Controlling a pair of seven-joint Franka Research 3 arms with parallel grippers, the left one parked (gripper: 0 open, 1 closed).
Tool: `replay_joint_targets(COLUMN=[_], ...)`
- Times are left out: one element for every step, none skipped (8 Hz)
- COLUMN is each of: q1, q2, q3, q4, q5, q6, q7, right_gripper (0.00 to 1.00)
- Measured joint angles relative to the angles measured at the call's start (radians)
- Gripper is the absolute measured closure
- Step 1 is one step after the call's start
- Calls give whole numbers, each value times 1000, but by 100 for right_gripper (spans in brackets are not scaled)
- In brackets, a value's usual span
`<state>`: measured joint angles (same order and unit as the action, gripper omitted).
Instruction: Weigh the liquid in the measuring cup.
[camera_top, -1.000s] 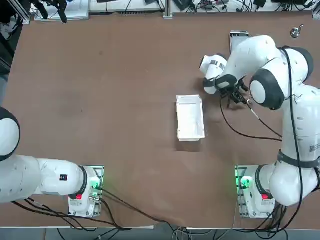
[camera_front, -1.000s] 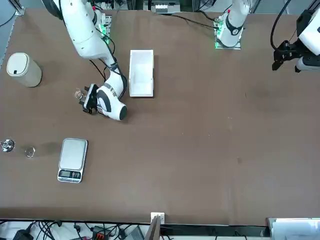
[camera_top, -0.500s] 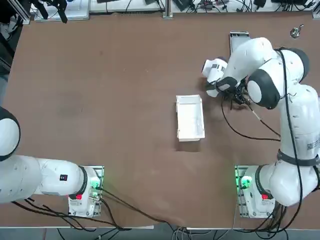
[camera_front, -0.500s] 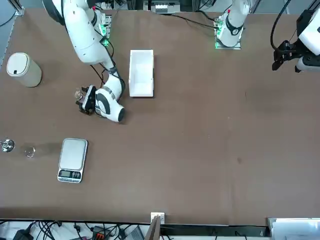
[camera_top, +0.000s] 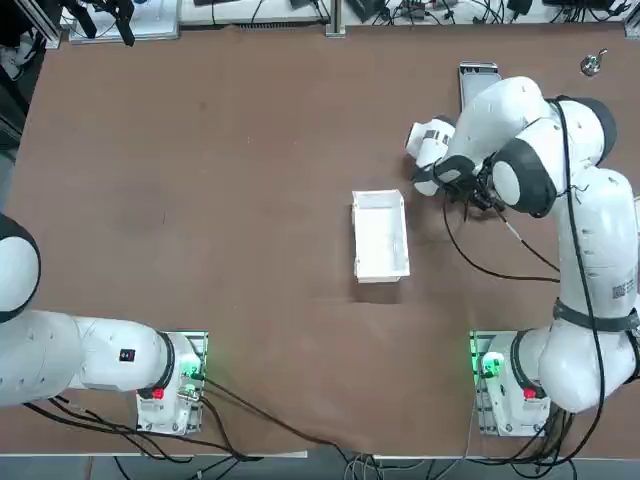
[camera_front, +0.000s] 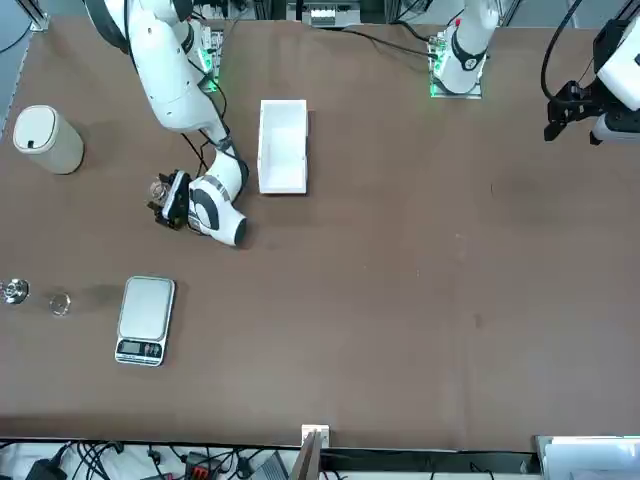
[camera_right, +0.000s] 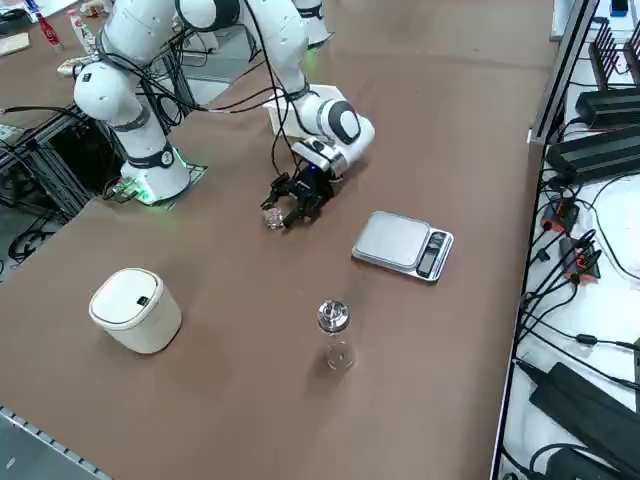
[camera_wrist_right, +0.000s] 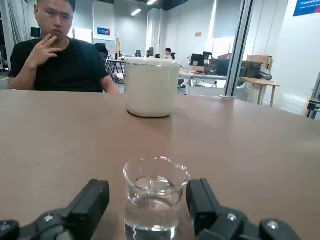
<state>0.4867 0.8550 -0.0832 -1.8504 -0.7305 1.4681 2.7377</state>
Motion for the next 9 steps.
replay_joint_targets(q1=[0,0,0,0,1,1,2,2,5], q2=[1,2,2,2,2,2,2,2,2], q3=[-1,-1,-1,-1,-1,-1,-1,-1,-1], q4=[0,0,0,0,2,6,16,36,65], q5=[-1,-1,-1,-2,-10,-15,-18,-19,-27], q6=[-4,-5,-5,-6,-7,-7,-13,-33,-61], q7=[0,0,0,0,1,0,-1,-5,-19], right_gripper=[8,9,11,23,39,39,39,39,39])
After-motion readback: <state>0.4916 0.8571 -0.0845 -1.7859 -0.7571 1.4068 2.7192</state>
